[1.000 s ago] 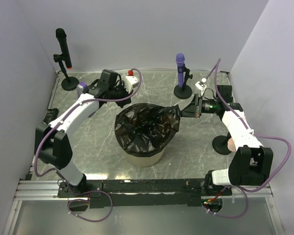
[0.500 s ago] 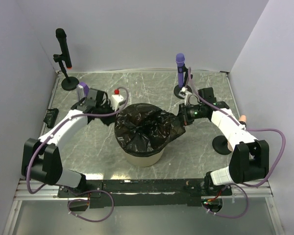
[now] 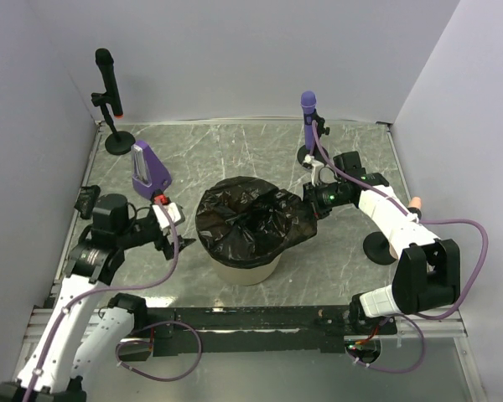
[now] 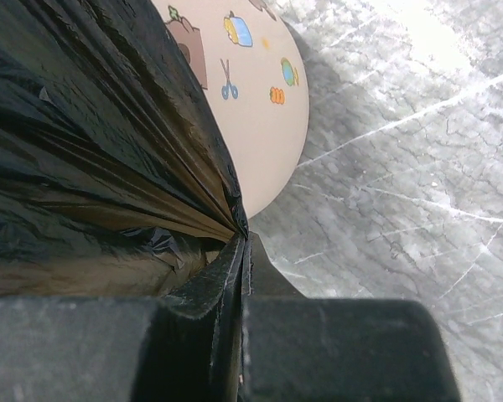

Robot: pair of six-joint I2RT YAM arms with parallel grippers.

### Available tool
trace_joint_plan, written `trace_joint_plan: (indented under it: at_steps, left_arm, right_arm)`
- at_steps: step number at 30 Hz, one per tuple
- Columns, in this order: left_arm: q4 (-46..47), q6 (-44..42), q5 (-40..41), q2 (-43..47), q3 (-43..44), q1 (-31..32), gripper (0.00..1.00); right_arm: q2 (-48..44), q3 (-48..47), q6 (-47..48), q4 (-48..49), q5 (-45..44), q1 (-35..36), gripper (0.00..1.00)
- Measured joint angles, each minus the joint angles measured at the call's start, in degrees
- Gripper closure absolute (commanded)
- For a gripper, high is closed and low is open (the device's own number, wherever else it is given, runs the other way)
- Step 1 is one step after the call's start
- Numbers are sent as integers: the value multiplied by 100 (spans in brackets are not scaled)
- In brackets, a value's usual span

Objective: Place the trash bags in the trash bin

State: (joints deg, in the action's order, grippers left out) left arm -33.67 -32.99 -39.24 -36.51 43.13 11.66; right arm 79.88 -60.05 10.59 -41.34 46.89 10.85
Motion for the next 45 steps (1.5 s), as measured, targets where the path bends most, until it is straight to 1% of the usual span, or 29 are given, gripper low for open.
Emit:
trace_joint_plan:
  at_steps: [2,5,7,8,10,12,13,18,20,23,27,32,38,39,40,42,44,45]
  left_arm:
    - [28,247,-323,-232,92,179,3]
    - [157,540,-535,-444,92,334,1]
    - [321,684,-649,-455,28,393,5]
    - [378,726,-752,-433,13,417,10]
    - [496,726,-964,-463,11,470,24]
    - [549,608,-1178,-551,11,505,43]
    - [549,520,-1270,-616,20,514,51]
    - [369,-238,-1687,-1329,173,590,87]
    - [212,-533,-1744,-1641,302,636,99]
    - [116,-844,-1770,-1956,396,686,99]
    - [-9,-1169,-1744,-1956,396,695,99]
    - [-697,-1904,-1589,-1882,365,697,100]
    - [-1211,-2527,-1296,-1930,-42,697,99]
    - [-1233,-2588,-1270,-1967,-79,697,97]
    - [-1228,-2594,-1233,-1996,-107,697,75]
    - [-1134,-2544,-1178,-1998,-160,697,46]
    - [-1029,-2315,-1180,-1912,-166,691,33]
    - [-986,-2168,-1196,-1838,-164,691,29]
  right_arm:
    - [0,-4,42,-50,-33,0,100]
    - [-2,-4,85,-98,-37,0,100]
    - [-2,-4,87,-136,-37,0,100]
    - [-2,-4,87,-157,-35,0,100]
    - [-2,-4,90,-184,-33,0,100]
    - [-2,-4,96,-210,-35,0,100]
    - [-2,-4,107,-232,-35,0,100]
    - [-2,-33,116,-317,-33,0,100]
    - [-4,-74,131,-345,-31,0,100]
    - [-15,-87,160,-354,-35,0,100]
    - [-37,-83,229,-402,-39,0,100]
    - [-127,61,267,-409,-79,0,100]
    - [-142,422,306,-463,-173,0,100]
    - [-140,455,308,-474,-188,0,100]
    - [-133,481,308,-474,-195,0,100]
    - [-120,496,306,-492,-201,0,100]
    - [-114,485,310,-507,-201,0,100]
    - [-111,463,328,-542,-203,0,100]
